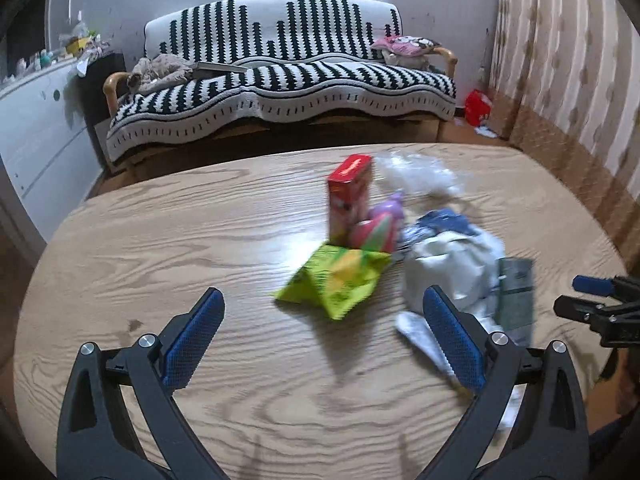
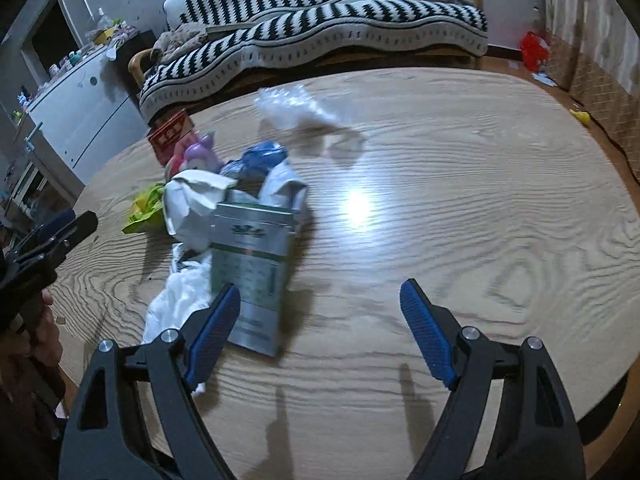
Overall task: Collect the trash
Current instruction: 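Grasp the green-and-white box with the right tool while the left tool grasps the yellow-green snack bag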
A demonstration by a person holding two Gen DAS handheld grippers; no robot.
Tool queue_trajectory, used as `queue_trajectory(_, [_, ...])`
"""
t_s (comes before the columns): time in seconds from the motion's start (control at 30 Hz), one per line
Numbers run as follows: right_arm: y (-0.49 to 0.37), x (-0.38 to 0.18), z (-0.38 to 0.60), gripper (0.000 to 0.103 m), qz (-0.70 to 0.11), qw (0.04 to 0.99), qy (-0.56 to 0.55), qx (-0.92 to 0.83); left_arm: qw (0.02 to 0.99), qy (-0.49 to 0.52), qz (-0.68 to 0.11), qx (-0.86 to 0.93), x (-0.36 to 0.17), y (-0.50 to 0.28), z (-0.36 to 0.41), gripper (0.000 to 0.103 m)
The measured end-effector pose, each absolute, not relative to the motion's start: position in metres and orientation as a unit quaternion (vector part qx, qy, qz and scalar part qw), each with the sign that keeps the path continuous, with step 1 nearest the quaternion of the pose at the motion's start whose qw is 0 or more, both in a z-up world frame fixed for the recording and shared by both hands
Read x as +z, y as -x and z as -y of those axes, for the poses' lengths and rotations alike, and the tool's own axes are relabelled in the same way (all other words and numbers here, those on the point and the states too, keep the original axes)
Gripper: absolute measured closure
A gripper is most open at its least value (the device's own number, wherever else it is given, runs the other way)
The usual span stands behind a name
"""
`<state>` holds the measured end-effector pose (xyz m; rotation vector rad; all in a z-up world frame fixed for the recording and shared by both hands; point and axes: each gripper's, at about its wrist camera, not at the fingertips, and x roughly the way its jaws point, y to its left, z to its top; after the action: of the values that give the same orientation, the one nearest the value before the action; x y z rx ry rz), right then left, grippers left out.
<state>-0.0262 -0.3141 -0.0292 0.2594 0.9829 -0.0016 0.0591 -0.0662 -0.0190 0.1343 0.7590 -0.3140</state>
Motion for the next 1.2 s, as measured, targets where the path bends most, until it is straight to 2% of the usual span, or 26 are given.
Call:
queue_trajectory(0.4, [-0.015, -0.055, 0.265, 0.024, -0.496, 0.863, -0.098, 0.006, 0.909, -0.072, -0.380, -0.154, -0.046, -0.077, 0.062, 0.006])
queue_trajectory(0.43, [-0.016, -0.055, 0.264, 0.025, -0.496, 0.863, -0.095, 0.004, 0.908, -0.072, -0.383, -0.154, -0.048, -0.080, 0.065, 0.006])
queue_trajectory(0.5, [-0.017, -0.056, 0.266, 0.037, -0.495, 0.863, -0.097, 0.001, 0.906, -0.070, -0.388, -0.155, -0.054, -0.086, 0.068, 0.006])
queue_trajectory(0.57, [-0.017, -0.056, 0.268, 0.044, -0.496, 0.862, -0.102, 0.003, 0.903, -0.075, -0.393, -0.155, -0.061, -0.090, 0.074, 0.007])
queue_trajectory(1.03, [0.006, -0.037, 0.274, 0.046, -0.479, 0.874, -0.082, 0.013, 0.903, -0.142, -0.386, -0.126, -0.085, -0.104, 0.108, 0.007])
queue_trajectory(1.07, [0.007, -0.036, 0.277, 0.046, -0.478, 0.874, -0.084, 0.013, 0.902, -0.143, -0.387, -0.129, -0.085, -0.104, 0.110, 0.010])
queue_trajectory(1.1, [0.008, -0.035, 0.278, 0.046, -0.478, 0.874, -0.085, 0.012, 0.901, -0.144, -0.389, -0.129, -0.086, -0.104, 0.111, 0.024])
queue_trajectory(1.13, [0.011, -0.033, 0.281, 0.046, -0.476, 0.875, -0.086, 0.011, 0.897, -0.143, -0.398, -0.132, -0.087, -0.106, 0.112, 0.035])
queue_trajectory(1.2, [0.015, -0.032, 0.286, 0.046, -0.473, 0.876, -0.087, 0.009, 0.895, -0.131, -0.407, -0.127, -0.086, -0.107, 0.111, 0.040])
